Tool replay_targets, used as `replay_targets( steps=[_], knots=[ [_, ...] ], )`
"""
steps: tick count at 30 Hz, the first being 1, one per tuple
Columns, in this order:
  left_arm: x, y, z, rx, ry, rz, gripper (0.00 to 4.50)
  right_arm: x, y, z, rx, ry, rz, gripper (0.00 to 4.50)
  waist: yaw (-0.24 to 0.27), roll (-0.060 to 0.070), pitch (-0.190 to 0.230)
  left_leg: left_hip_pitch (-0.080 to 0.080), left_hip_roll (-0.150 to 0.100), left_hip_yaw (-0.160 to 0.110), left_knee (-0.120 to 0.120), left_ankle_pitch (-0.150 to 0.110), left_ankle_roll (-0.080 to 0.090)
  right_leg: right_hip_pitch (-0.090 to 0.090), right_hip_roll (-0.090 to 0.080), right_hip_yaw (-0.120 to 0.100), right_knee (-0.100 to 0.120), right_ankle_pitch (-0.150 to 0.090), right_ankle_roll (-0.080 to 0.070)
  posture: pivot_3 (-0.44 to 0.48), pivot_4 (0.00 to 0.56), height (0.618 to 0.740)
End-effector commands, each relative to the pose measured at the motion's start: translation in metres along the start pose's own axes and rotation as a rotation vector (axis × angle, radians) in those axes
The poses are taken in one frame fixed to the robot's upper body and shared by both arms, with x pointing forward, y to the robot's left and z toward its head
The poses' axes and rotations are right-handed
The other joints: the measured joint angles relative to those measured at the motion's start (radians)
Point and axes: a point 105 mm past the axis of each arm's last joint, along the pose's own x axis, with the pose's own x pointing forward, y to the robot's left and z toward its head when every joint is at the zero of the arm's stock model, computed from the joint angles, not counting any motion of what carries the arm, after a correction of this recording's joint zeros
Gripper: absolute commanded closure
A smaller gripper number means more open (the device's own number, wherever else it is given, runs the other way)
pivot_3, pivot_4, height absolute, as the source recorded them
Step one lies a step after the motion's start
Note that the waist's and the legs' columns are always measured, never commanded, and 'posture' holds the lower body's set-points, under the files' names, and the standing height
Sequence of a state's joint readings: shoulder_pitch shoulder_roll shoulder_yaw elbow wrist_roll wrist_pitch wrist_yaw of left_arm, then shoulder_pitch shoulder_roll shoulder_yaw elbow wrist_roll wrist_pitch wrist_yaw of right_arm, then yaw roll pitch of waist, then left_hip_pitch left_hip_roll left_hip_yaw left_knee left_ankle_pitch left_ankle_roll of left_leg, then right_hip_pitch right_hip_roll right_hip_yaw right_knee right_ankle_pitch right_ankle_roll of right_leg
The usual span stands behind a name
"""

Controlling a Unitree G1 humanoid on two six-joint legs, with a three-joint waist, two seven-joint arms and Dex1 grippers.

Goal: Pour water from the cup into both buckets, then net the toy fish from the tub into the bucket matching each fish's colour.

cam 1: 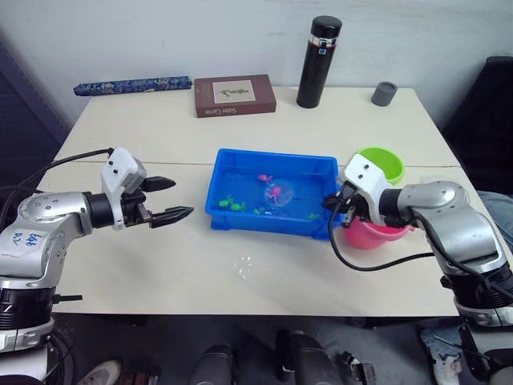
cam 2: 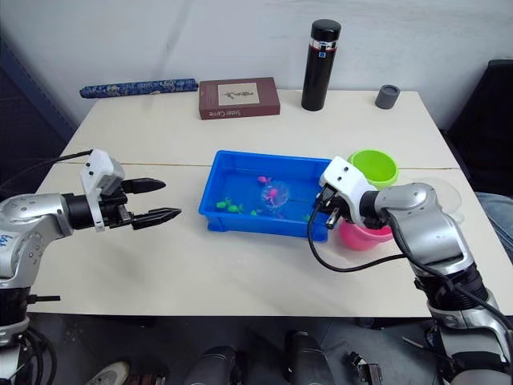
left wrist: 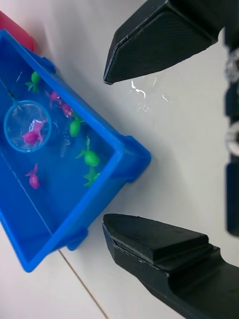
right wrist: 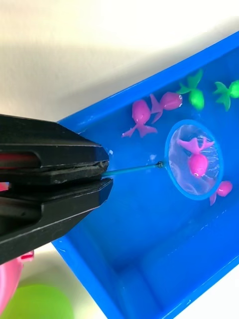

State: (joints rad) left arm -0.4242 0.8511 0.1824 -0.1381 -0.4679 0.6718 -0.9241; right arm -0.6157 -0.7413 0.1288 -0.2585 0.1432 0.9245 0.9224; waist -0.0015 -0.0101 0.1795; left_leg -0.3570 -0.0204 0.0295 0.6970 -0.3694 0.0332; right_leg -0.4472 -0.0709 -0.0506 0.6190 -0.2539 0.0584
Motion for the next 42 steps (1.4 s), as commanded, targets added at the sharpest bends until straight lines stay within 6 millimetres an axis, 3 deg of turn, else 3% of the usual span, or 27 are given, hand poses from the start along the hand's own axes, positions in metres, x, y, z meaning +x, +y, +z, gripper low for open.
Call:
replay_targets(
  steps=[1, 8, 13, 23, 32, 42],
  knots=[
    [0.004, -0.002, 0.01, 0.033, -0.034, -0.037, 0.03, -0.014, -0.006, 0.012, -0.018, -0.045, -0.038, 4.5, 0.0, 0.0, 0.0, 0.0, 0.0, 0.0, 0.0, 0.0, 0.0, 0.0, 0.0, 0.0, 0.0, 0.0, 0.0, 0.0, 0.15, 0.74],
    [0.007, 0.0, 0.011, 0.047, -0.03, -0.056, 0.03, -0.018, -0.006, 0.014, -0.016, -0.055, -0.041, 4.5, 0.0, 0.0, 0.0, 0.0, 0.0, 0.0, 0.0, 0.0, 0.0, 0.0, 0.0, 0.0, 0.0, 0.0, 0.0, 0.0, 0.15, 0.74],
    [0.01, -0.01, 0.018, 0.077, -0.074, -0.128, 0.03, -0.028, -0.009, 0.016, -0.011, -0.088, -0.03, 4.5, 0.0, 0.0, 0.0, 0.0, 0.0, 0.0, 0.0, 0.0, 0.0, 0.0, 0.0, 0.0, 0.0, 0.0, 0.0, 0.0, 0.15, 0.74],
    [0.029, -0.02, 0.035, 0.154, -0.16, -0.243, 0.03, -0.088, -0.034, 0.021, -0.001, -0.167, -0.155, 4.5, 0.008, 0.0, 0.0, 0.0, 0.0, 0.0, 0.0, 0.0, 0.0, 0.0, 0.0, 0.0, -0.001, 0.0, 0.0, 0.0, 0.15, 0.74],
    [0.045, -0.016, 0.041, 0.197, -0.192, -0.304, 0.03, -0.147, -0.045, -0.012, 0.036, -0.072, -0.354, 4.5, 0.022, 0.0, 0.0, 0.0, 0.0, 0.001, 0.0, 0.0, 0.0, 0.001, 0.0, 0.0, 0.0, 0.0, 0.001, 0.0, 0.15, 0.74],
    [0.058, -0.015, 0.045, 0.211, -0.202, -0.36, 0.03, -0.171, -0.022, -0.049, 0.099, 0.013, -0.436, 4.5, 0.03, 0.0, 0.0, 0.0, 0.0, 0.001, 0.001, 0.0, 0.0, 0.002, 0.0, 0.0, 0.0, 0.001, 0.001, 0.0, 0.15, 0.74]
  ],
)
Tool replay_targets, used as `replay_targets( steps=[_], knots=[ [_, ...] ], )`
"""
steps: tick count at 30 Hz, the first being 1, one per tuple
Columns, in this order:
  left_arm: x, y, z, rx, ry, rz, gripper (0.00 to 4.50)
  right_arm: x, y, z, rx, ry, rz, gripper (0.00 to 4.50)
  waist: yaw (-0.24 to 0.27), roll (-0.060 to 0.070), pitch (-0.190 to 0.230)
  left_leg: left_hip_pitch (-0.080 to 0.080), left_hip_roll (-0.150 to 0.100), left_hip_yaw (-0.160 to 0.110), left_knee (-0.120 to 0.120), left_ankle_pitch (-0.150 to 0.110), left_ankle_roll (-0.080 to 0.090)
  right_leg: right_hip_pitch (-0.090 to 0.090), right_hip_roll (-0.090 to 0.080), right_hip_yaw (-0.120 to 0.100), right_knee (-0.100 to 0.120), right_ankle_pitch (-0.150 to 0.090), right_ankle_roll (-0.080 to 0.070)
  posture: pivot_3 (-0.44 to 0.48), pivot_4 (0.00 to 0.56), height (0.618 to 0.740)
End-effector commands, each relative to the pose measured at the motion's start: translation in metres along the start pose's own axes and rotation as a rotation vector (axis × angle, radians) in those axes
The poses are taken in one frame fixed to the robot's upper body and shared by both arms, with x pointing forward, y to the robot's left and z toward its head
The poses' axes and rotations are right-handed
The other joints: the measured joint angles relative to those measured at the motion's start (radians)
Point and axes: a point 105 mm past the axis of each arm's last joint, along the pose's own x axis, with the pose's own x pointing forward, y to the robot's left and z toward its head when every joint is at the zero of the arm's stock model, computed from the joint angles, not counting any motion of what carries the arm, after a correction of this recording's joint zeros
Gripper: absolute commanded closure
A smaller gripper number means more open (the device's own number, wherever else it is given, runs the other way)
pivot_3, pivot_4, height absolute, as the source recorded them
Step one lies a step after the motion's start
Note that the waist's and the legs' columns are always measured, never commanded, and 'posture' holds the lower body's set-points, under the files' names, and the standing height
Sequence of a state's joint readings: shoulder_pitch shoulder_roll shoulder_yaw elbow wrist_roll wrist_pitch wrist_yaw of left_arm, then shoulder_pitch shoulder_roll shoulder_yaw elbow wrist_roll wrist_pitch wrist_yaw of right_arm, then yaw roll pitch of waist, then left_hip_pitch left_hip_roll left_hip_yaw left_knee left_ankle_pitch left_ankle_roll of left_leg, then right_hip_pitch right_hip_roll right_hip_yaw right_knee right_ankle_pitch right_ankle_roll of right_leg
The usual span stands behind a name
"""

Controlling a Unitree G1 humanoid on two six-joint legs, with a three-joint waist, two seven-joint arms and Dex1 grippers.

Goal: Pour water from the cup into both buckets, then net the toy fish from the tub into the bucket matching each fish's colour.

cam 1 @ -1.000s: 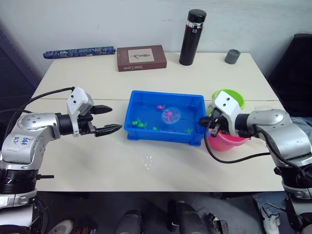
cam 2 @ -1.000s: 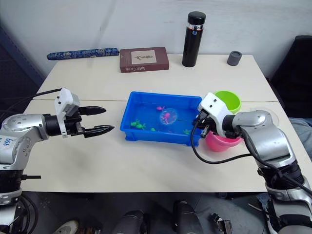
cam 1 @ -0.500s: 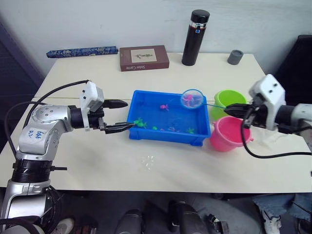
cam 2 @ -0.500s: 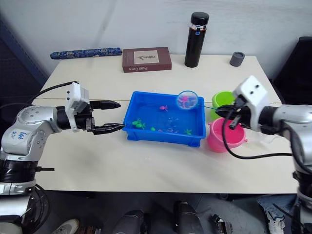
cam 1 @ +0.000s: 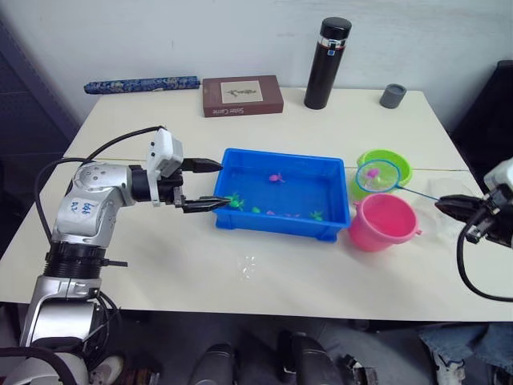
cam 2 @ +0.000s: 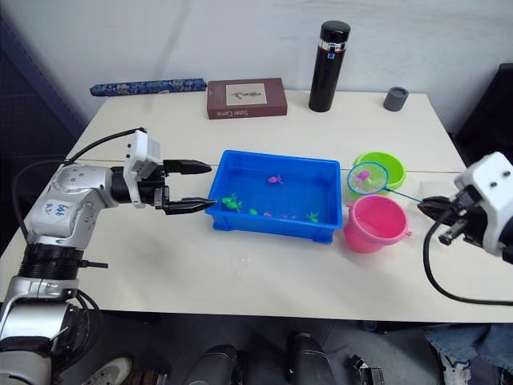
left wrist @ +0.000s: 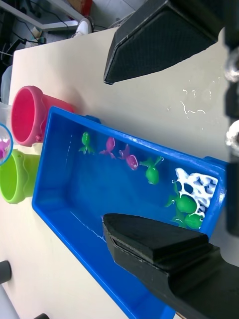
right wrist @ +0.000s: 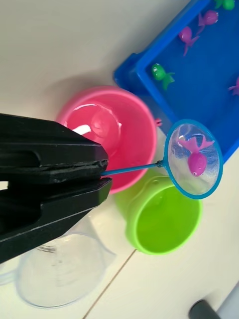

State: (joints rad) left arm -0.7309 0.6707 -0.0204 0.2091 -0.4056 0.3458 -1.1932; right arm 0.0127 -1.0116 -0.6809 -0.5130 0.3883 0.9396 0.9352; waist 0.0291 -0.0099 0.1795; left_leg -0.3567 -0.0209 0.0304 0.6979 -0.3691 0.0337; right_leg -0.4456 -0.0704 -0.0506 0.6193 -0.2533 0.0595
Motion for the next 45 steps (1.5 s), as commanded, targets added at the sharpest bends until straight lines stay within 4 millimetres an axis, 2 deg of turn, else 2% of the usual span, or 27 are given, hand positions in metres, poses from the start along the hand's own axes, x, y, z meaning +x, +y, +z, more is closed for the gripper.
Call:
replay_targets(
  steps=[1, 7, 10, 15, 21, 29, 36, 45],
  knots=[
    [0.003, 0.003, 0.01, 0.053, -0.011, -0.015, 0.03, -0.014, 0.0, 0.0, -0.045, -0.004, -0.066, 4.5, -0.002, 0.0, 0.0, 0.0, 0.0, 0.0, 0.0, 0.0, 0.0, 0.0, 0.0, 0.0, 0.0, 0.0, 0.0, 0.0, 0.15, 0.74],
    [0.005, 0.005, 0.01, 0.057, -0.011, -0.025, 0.03, -0.021, 0.001, -0.028, -0.15, 0.07, -0.166, 4.5, -0.002, 0.0, 0.0, 0.0, 0.0, 0.0, 0.0, 0.0, 0.0, 0.0, 0.001, 0.001, 0.0, 0.0, 0.0, 0.0, 0.15, 0.74],
    [0.005, 0.005, 0.009, 0.059, -0.01, -0.026, 0.03, -0.023, -0.003, -0.031, -0.237, 0.06, -0.241, 4.5, -0.004, 0.0, 0.0, 0.001, 0.0, 0.001, 0.0, 0.0, 0.0, 0.0, 0.001, 0.001, 0.0, 0.0, 0.0, 0.0, 0.15, 0.74],
    [0.006, 0.006, 0.008, 0.06, -0.009, -0.027, 0.03, -0.01, 0.007, -0.056, -0.443, 0.125, -0.252, 4.5, -0.005, 0.0, 0.0, 0.002, 0.001, 0.002, -0.001, 0.0, 0.0, 0.001, 0.004, 0.002, 0.001, 0.0, 0.0, 0.0, 0.15, 0.74],
    [0.005, 0.005, 0.007, 0.059, -0.006, -0.024, 0.03, -0.008, 0.013, -0.07, -0.591, 0.13, -0.277, 4.5, -0.003, 0.0, 0.0, 0.003, 0.0, 0.003, 0.0, 0.0, 0.0, 0.001, 0.004, 0.003, 0.001, 0.0, 0.0, 0.0, 0.15, 0.74],
    [0.006, 0.005, 0.007, 0.056, -0.006, -0.024, 0.03, -0.008, 0.005, -0.065, -0.765, 0.079, -0.342, 4.5, -0.005, 0.0, 0.0, 0.003, 0.001, 0.004, 0.0, 0.0, 0.0, 0.001, 0.004, 0.004, 0.001, 0.0, 0.0, 0.0, 0.15, 0.74],
    [0.005, 0.005, 0.006, 0.055, -0.005, -0.021, 0.03, -0.009, 0.011, -0.055, -0.769, 0.019, -0.333, 4.5, -0.004, 0.0, 0.0, 0.003, 0.001, 0.004, 0.0, 0.0, 0.0, 0.001, 0.004, 0.004, 0.001, 0.0, 0.0, 0.0, 0.15, 0.74],
    [0.005, 0.005, 0.004, 0.047, -0.006, -0.015, 0.03, -0.014, 0.008, -0.043, -1.0, -0.002, -0.385, 4.5, -0.005, 0.0, 0.0, 0.003, 0.001, 0.004, 0.0, 0.0, 0.0, 0.001, 0.005, 0.005, 0.001, 0.0, 0.0, 0.0, 0.15, 0.74]
  ],
)
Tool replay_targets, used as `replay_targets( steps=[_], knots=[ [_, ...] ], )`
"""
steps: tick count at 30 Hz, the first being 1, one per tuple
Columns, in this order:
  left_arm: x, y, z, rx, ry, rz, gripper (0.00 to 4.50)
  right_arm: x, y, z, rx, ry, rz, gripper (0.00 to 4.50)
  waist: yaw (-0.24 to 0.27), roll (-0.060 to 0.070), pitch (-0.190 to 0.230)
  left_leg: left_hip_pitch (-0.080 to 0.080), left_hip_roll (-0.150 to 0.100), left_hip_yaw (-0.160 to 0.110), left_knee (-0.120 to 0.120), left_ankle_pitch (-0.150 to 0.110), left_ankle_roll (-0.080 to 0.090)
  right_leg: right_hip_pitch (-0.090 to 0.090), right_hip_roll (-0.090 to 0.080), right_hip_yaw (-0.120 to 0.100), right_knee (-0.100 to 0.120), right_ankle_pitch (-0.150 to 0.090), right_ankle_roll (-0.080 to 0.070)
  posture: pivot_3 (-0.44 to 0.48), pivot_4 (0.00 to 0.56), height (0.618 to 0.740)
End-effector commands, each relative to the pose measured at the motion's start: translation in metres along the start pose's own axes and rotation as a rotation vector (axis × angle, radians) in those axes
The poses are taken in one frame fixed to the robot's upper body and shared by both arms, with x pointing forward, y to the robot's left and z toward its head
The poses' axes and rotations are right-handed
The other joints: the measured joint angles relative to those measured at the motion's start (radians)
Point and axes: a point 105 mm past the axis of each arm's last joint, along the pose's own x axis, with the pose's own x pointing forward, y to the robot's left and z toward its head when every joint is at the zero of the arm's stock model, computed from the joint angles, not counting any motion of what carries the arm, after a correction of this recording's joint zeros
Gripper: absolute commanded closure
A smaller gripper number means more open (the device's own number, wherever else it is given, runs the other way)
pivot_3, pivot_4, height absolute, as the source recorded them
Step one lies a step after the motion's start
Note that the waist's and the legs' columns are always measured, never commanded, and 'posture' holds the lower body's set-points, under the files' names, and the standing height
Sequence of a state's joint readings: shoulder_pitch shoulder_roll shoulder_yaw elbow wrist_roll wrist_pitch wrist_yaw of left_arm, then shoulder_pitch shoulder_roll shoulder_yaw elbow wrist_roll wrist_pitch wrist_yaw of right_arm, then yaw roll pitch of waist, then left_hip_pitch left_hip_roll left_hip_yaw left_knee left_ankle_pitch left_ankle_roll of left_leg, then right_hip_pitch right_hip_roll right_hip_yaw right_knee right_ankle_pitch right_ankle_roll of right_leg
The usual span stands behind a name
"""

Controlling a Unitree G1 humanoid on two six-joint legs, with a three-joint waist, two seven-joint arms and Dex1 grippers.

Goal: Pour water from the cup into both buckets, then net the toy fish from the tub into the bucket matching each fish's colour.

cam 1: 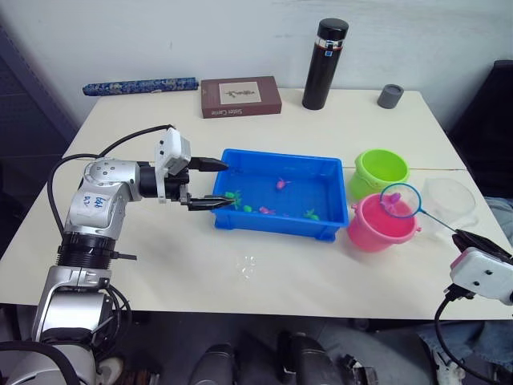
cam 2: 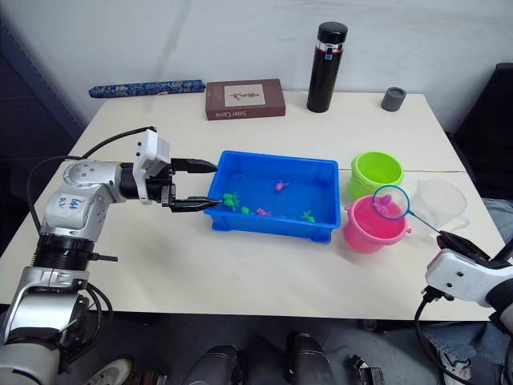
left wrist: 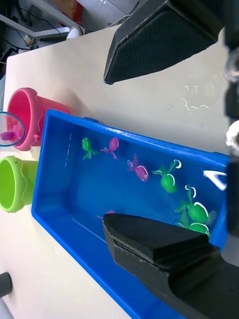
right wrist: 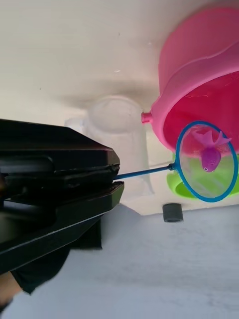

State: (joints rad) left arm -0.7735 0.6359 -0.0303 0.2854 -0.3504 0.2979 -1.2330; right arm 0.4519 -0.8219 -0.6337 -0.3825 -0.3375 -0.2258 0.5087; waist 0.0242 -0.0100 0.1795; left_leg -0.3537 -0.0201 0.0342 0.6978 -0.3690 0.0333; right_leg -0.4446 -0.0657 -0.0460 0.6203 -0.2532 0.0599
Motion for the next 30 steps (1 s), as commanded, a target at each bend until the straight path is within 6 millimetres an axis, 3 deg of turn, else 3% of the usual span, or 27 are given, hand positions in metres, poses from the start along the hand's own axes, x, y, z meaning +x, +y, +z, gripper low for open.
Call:
replay_targets(
  steps=[1, 16, 30],
  knots=[
    [-0.002, 0.001, 0.007, 0.029, -0.019, 0.008, 0.03, -0.003, -0.011, 0.005, -0.106, -0.024, -0.072, 4.5, 0.0, 0.0, 0.0, 0.0, 0.0, 0.0, 0.0, 0.0, 0.0, 0.0, 0.0, 0.0, 0.0, 0.0, 0.0, 0.0, 0.15, 0.74],
    [0.002, -0.001, 0.005, 0.021, -0.03, 0.002, 0.03, -0.019, 0.006, 0.001, -0.292, -0.018, -0.212, 4.5, -0.001, 0.0, 0.0, 0.0, 0.0, 0.001, 0.0, 0.0, 0.0, 0.0, 0.001, 0.001, 0.001, 0.0, 0.0, 0.0, 0.15, 0.74],
    [0.0, -0.001, 0.005, 0.025, -0.025, 0.006, 0.03, -0.02, 0.008, -0.002, -0.401, -0.006, -0.272, 4.5, -0.002, 0.0, 0.0, 0.001, 0.0, 0.002, 0.0, 0.0, 0.0, 0.0, 0.002, 0.003, 0.001, 0.0, 0.0, 0.0, 0.15, 0.74]
  ],
)
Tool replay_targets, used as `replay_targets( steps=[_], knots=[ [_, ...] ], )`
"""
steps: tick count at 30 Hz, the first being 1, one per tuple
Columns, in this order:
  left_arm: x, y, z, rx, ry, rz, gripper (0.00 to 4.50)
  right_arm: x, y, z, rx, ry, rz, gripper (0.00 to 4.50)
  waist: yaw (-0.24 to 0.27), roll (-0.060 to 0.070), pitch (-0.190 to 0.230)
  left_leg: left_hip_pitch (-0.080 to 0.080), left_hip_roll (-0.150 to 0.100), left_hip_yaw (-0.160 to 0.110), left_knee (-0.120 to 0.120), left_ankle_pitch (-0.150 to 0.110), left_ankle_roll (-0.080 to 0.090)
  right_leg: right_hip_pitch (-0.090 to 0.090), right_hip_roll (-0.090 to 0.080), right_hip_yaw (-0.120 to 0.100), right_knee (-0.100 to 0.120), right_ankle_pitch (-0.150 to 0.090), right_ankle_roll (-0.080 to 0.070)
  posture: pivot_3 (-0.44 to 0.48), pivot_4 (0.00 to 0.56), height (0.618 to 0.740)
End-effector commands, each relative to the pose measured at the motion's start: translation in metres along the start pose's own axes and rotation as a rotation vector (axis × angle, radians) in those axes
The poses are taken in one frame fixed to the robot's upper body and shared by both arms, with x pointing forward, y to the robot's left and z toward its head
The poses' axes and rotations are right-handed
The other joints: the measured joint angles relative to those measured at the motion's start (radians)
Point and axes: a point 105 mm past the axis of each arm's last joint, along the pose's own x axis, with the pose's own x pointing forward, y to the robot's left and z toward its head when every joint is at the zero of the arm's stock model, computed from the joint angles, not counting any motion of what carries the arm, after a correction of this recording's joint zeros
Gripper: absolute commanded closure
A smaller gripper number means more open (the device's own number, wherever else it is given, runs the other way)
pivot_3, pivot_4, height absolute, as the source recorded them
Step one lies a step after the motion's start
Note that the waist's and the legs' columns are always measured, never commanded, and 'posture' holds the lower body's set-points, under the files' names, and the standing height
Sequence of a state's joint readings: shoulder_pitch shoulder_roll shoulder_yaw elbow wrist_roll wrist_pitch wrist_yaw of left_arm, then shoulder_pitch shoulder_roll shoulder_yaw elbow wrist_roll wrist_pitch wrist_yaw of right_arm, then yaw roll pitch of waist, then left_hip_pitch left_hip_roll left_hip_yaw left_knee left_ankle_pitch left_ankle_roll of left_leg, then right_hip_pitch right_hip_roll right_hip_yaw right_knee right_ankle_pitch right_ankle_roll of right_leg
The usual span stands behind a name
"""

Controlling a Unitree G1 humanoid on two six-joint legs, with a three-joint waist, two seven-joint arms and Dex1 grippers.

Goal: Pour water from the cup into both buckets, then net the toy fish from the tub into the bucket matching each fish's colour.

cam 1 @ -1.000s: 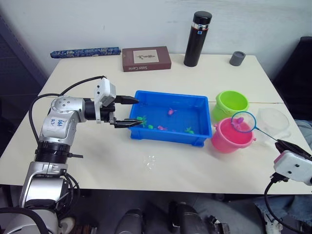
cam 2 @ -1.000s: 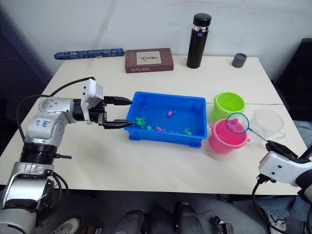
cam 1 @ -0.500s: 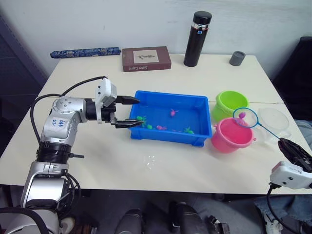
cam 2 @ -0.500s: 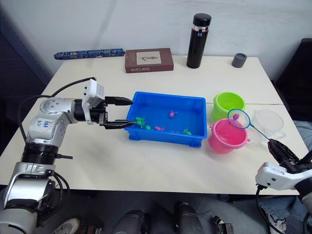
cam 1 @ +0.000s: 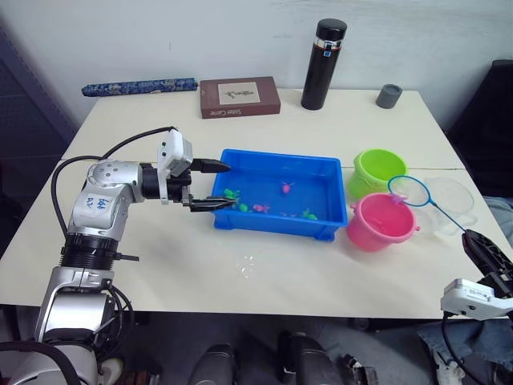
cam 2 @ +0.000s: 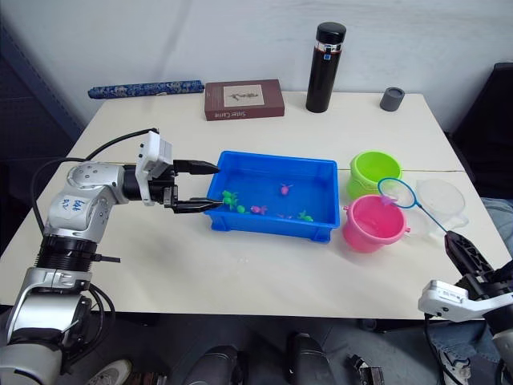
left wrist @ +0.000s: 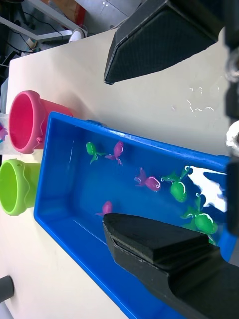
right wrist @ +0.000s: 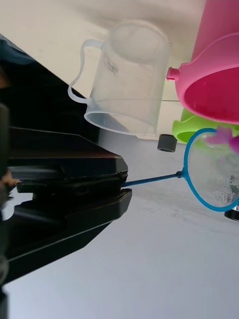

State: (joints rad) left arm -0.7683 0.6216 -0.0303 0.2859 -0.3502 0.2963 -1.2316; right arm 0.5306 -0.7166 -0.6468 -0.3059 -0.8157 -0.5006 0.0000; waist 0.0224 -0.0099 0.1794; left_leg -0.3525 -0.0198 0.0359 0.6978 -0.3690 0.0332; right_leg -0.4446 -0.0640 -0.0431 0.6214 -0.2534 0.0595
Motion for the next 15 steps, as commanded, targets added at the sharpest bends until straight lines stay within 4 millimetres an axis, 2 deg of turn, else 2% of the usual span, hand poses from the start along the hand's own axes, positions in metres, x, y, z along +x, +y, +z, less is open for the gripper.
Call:
replay_targets(
  steps=[1, 4, 7, 12, 15],
  knots=[
    [-0.004, 0.0, 0.007, 0.032, -0.014, 0.011, 0.03, -0.002, -0.005, -0.005, -0.024, 0.012, -0.024, 4.5, 0.0, 0.0, 0.0, 0.0, 0.0, 0.0, 0.0, 0.0, 0.0, 0.0, 0.0, 0.0, 0.0, 0.0, 0.0, 0.0, 0.15, 0.74],
    [-0.003, 0.0, 0.006, 0.031, -0.015, 0.01, 0.03, -0.002, -0.005, -0.003, -0.009, 0.004, -0.022, 4.5, 0.0, 0.0, 0.0, 0.0, 0.0, 0.0, 0.0, 0.0, 0.0, 0.0, 0.0, 0.0, 0.0, 0.0, 0.0, 0.0, 0.15, 0.74],
    [-0.004, 0.0, 0.006, 0.026, -0.014, 0.01, 0.03, 0.008, -0.015, -0.001, 0.023, -0.032, -0.037, 4.5, -0.002, 0.0, 0.0, 0.0, 0.0, 0.0, 0.0, 0.0, 0.0, 0.0, 0.0, 0.0, 0.0, 0.0, 0.0, 0.0, 0.15, 0.74],
    [-0.008, 0.005, 0.008, 0.017, -0.022, 0.038, 0.03, 0.036, -0.039, 0.011, 0.147, -0.107, -0.027, 4.5, -0.012, 0.0, 0.0, 0.001, 0.0, 0.001, 0.0, 0.0, 0.0, 0.0, 0.001, 0.001, 0.001, 0.0, 0.0, 0.0, 0.15, 0.74],
    [-0.014, 0.009, 0.01, 0.015, -0.026, 0.078, 0.03, 0.054, -0.053, 0.028, 0.306, -0.178, 0.015, 4.5, -0.012, 0.0, 0.0, 0.001, 0.002, 0.0, 0.0, 0.0, 0.0, 0.0, 0.002, 0.0, 0.001, 0.0, 0.0, 0.0, 0.15, 0.74]
  ],
)
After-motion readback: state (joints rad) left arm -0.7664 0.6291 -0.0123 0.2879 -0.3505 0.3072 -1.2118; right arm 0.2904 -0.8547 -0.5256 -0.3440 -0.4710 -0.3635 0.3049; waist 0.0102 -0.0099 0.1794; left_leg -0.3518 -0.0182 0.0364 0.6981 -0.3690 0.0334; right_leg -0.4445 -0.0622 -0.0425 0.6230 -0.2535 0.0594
